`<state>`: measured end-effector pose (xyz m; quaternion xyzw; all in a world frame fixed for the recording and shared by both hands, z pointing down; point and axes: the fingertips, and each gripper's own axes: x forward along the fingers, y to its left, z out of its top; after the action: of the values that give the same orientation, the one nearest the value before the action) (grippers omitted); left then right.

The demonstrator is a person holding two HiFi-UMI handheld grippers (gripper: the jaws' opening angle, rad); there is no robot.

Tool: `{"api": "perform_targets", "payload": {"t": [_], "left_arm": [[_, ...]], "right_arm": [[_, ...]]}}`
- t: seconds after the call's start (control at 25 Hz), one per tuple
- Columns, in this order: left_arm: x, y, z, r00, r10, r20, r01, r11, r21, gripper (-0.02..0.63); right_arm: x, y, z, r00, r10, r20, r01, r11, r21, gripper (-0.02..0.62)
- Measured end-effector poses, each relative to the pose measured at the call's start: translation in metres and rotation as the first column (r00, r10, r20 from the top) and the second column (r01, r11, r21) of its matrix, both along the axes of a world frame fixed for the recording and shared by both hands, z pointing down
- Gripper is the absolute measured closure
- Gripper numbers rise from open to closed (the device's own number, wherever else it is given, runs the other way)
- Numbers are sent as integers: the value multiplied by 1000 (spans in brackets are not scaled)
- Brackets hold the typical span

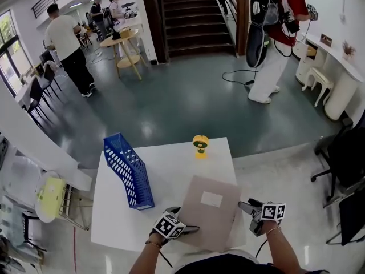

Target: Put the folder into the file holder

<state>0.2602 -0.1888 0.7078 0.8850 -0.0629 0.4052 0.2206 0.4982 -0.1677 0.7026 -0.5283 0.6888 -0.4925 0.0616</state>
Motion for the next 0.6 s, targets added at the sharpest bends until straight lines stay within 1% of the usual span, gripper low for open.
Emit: {"api": "perform_targets", "payload": {"t": [0.08, 0.4, 0.48, 0.6], "left_arm": [[12, 3, 0, 999, 34, 3, -34, 999, -9, 48], [47, 6, 0, 994, 107, -4, -107, 994, -6, 48], [53, 8, 0, 992, 124, -2, -124, 992, -6, 48], [62, 11, 1, 989, 150, 0, -150, 989, -4, 48]], "right_arm": [[7, -1, 3, 999, 19, 32, -18, 1000, -4, 181], [26, -2, 11, 982, 82, 169, -82, 997, -7, 181], [30, -4, 13, 970, 108, 216, -109, 994, -5, 181], [37, -7, 16, 941, 153, 303, -161, 987, 0, 181]]}}
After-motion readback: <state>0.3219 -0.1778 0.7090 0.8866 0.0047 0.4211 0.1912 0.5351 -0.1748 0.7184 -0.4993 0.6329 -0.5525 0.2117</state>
